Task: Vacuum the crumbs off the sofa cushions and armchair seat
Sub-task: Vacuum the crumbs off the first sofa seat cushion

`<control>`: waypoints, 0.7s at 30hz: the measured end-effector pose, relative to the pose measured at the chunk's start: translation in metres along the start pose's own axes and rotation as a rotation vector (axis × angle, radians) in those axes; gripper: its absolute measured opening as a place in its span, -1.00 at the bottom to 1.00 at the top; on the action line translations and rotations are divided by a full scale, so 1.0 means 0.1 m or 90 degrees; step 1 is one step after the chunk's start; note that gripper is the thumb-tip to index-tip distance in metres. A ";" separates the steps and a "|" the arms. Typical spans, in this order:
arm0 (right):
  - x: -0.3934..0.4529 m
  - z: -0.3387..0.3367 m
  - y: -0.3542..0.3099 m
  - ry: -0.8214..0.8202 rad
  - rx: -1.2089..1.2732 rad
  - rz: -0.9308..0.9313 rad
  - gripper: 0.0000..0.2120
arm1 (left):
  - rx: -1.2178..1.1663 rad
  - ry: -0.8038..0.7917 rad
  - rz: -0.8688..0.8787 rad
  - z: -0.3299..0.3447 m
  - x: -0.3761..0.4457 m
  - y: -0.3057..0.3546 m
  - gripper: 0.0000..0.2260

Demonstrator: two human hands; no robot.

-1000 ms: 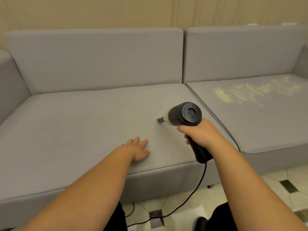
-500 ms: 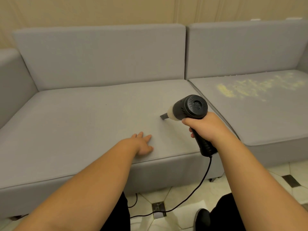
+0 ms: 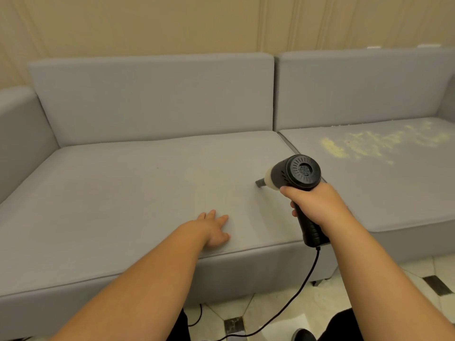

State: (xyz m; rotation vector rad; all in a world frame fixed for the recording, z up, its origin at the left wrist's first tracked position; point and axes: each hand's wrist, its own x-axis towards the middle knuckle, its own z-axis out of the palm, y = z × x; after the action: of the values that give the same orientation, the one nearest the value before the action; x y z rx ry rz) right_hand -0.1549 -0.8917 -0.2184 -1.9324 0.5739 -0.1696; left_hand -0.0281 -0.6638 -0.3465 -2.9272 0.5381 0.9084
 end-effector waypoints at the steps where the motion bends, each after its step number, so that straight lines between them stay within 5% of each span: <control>1: 0.01 -0.02 0.00 0.011 -0.026 -0.005 -0.82 | 0.005 0.000 0.002 0.01 0.01 0.00 -0.32; 21: -0.10 -0.29 0.03 -0.037 -0.041 -0.034 -0.86 | 0.025 0.003 0.038 0.02 0.15 0.22 -0.31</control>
State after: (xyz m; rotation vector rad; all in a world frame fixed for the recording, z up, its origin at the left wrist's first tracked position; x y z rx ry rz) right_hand -0.1758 -0.9118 -0.2075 -2.0101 0.4945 -0.1298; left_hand -0.0250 -0.6888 -0.3548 -2.8928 0.6404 0.8871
